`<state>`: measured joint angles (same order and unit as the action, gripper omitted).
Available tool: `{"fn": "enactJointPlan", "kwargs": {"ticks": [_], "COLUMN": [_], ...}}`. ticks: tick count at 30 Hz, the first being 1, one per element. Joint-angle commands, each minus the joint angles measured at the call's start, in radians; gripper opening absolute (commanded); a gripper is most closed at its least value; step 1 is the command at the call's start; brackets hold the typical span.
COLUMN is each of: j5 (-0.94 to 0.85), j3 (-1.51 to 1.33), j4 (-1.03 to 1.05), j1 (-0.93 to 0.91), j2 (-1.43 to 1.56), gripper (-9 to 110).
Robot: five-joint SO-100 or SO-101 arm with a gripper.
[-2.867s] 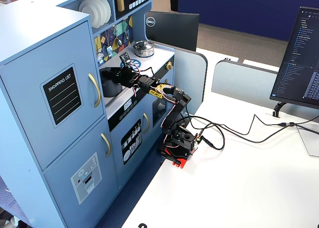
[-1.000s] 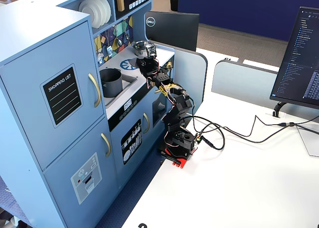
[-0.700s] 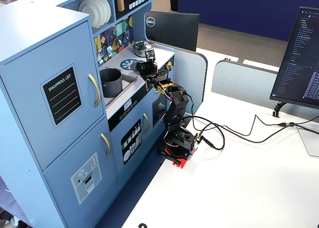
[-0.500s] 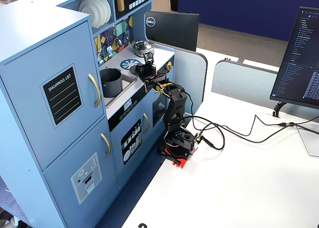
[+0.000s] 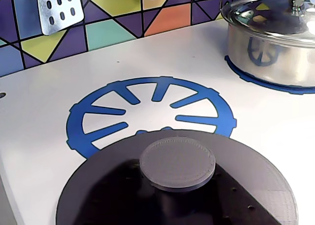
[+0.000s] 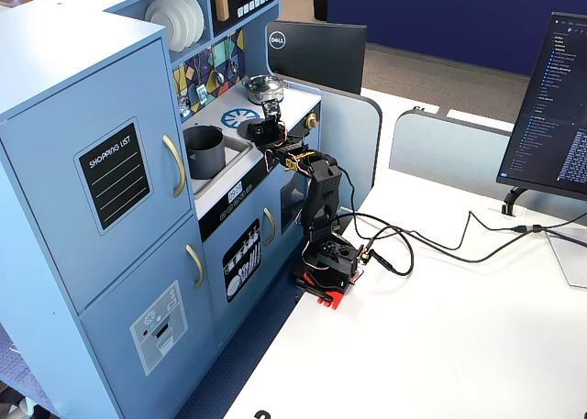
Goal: Take off the lid from the gray recipient and place it on the counter
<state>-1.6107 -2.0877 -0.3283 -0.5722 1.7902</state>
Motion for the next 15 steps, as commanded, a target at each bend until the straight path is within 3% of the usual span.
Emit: {"fn": "enactJointPlan", "kwargs": {"ticks": [1, 15], "j5": [-0.017, 0.026], "j3": [0.020, -0.008], "j4": [0.008, 0.009], "j1": [-0.021, -0.061], "j2": [0.037, 0.109], "gripper": [15, 27]}}
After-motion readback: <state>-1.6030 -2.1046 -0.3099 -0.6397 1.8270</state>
